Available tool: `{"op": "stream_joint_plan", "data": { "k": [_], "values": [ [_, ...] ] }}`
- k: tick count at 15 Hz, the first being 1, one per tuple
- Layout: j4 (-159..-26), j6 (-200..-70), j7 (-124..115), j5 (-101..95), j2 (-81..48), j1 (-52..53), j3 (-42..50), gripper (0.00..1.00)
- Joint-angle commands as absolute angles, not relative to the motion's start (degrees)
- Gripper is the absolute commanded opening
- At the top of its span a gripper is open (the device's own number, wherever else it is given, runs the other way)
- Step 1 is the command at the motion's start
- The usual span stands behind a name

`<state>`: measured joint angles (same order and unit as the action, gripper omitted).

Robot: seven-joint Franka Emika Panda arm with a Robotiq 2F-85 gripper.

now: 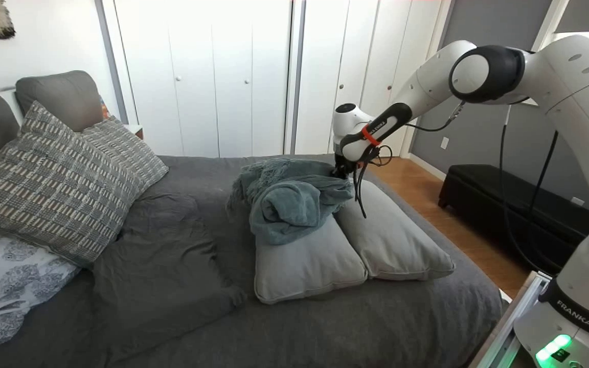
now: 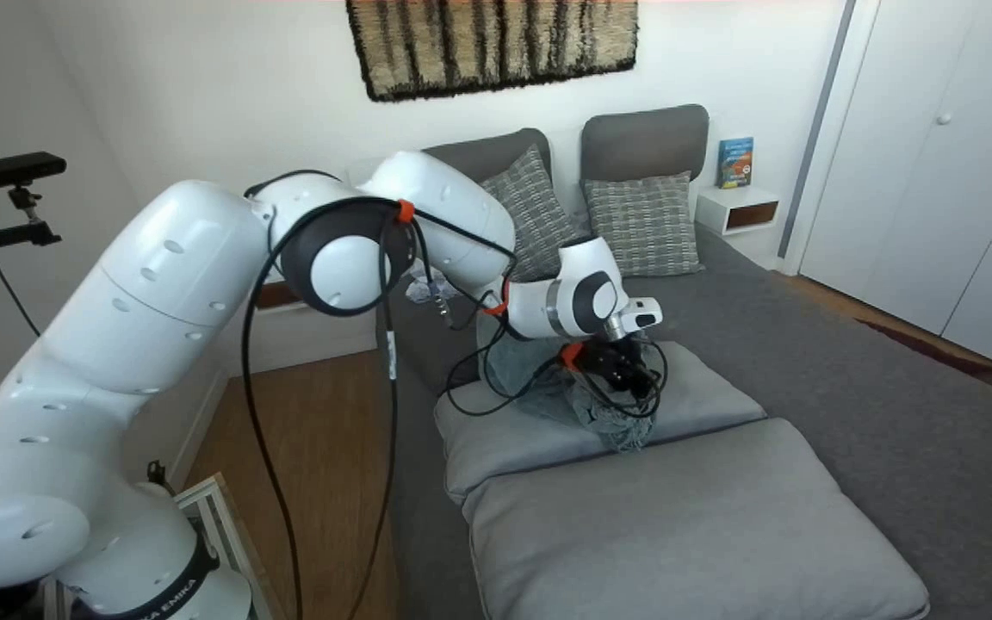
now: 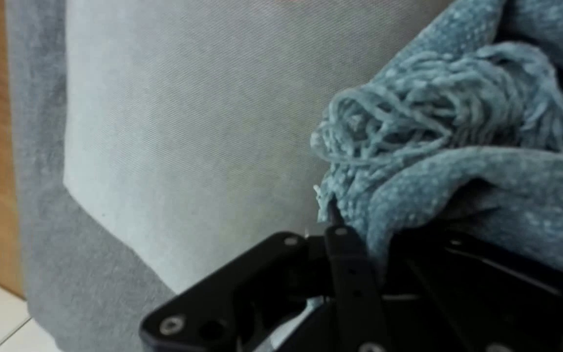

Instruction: Fold the fleece once

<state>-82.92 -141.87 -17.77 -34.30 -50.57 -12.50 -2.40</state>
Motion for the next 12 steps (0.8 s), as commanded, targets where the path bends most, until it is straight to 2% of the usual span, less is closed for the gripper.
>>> {"op": "stream_joint_plan", "data": {
  "k": [1, 10, 12],
  "values": [
    [-72.34, -136.17, -9.68, -18.95, -56.13, -10.53, -0.65, 0.34],
    [-66.71, -118.05, -3.02, -1.28, -47.04, -11.2, -0.66, 0.95],
    [-66.81, -114.53, -2.65, 0.0, -45.17, -10.84, 0.11, 1.0]
  ]
}}
